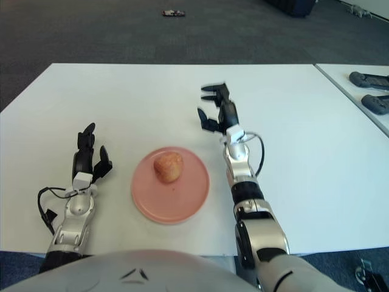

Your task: Put the apple into the plate.

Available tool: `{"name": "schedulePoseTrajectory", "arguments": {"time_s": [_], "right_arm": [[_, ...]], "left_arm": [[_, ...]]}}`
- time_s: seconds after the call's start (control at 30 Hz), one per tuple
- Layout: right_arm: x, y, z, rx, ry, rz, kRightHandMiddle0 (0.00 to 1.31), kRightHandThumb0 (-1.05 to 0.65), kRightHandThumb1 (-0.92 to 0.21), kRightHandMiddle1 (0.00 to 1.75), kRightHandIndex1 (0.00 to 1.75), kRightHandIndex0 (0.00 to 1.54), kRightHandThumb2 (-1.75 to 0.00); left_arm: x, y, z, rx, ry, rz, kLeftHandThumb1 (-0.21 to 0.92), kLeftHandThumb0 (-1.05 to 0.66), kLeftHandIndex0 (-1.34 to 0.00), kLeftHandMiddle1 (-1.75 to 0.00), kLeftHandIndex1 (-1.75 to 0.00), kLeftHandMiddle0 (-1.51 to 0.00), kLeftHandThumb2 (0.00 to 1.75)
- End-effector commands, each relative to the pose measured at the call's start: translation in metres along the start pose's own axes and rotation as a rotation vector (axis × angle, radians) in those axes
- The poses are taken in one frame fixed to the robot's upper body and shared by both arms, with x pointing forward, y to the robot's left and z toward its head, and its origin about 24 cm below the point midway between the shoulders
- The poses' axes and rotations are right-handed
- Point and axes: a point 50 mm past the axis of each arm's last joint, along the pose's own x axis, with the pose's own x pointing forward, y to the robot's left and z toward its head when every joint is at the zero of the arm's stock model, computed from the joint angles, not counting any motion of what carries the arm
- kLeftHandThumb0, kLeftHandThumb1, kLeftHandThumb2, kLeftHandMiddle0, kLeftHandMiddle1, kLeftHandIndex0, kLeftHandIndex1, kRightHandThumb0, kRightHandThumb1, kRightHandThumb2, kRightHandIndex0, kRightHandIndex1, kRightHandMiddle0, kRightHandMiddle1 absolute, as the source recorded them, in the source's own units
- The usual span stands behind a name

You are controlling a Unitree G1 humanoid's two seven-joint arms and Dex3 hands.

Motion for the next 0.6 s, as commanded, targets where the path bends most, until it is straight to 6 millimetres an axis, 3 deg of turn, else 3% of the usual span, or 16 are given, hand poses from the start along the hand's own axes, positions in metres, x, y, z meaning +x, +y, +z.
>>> {"name": "schedulePoseTrajectory", "arguments": {"time_s": [0.0, 0.57], "right_arm": [[-0.009, -0.001, -0.011, -0.001, 0.054, -0.026, 0.08, -0.44, -0.55, 1.44, 1.29, 0.27, -0.96], [-0.024, -0.002, -0.034, 0.003, 0.189, -0.091, 0.04, -0.32, -0.47, 1.54, 1.40, 0.23, -1.07]], "left_arm": [[0.001, 0.001, 0.001, 0.004, -0.007, 0.001, 0.92, -0.84, 0.00, -0.13, -0.57, -0.23, 0.96], [0.000, 0.002, 0.001, 0.004, -0.013, -0.004, 0.92, -0.83, 0.00, -0.13, -0.58, -0.21, 0.96]]}}
